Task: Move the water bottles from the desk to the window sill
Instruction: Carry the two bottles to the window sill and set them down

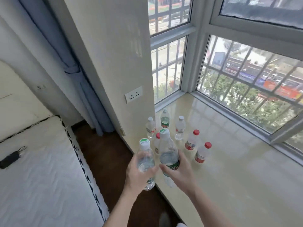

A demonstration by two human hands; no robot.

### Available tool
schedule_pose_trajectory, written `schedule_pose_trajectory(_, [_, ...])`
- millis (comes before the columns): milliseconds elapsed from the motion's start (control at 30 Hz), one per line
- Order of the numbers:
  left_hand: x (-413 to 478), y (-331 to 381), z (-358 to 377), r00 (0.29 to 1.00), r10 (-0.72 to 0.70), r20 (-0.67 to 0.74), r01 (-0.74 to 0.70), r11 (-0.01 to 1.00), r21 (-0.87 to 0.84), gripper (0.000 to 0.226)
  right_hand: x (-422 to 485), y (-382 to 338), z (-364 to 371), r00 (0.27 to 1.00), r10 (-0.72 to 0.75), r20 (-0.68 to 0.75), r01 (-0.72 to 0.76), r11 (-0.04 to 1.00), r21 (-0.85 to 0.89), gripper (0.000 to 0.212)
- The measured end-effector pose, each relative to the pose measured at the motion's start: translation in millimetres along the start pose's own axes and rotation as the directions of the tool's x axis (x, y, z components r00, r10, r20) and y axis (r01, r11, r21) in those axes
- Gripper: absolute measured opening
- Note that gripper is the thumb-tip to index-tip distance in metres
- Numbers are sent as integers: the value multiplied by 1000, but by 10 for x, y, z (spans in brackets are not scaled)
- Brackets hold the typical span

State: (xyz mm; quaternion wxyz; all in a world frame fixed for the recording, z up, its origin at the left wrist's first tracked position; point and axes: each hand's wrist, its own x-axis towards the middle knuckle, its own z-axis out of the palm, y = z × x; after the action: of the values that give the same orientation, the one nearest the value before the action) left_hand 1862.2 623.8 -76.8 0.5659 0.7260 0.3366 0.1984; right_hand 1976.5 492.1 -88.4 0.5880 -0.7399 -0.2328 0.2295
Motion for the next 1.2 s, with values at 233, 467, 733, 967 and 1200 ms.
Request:
schedule_pose_trajectory(233, [677, -31, 318, 963, -57, 265, 48, 998, 40, 49, 293, 69, -234, 974, 84, -213, -92, 995, -28, 61])
schedule_pose_trajectory(467, [1155, -247, 568, 839, -140, 526, 63, 985, 160, 55, 247, 309, -215, 848, 239, -473, -266, 964, 9, 53])
schedule_pose_trajectory(733, [1529, -601, 924, 713, -223, 664, 50, 962, 269, 53, 283, 755, -164, 679, 391, -622, -447, 892, 72, 53])
schedule_pose_trajectory(967, [1855, -1164, 1399, 671, -291, 682, 39, 932, 360, 61, 498, 1426, -190, 597, 463, -655, -533, 839, 108, 54])
schedule_pose_trajectory(1200, [2042, -1629, 1863, 690, -244, 681, 4, 943, 334, 63, 703, 2148, -254, 535, 495, -685, -556, 816, 156, 59])
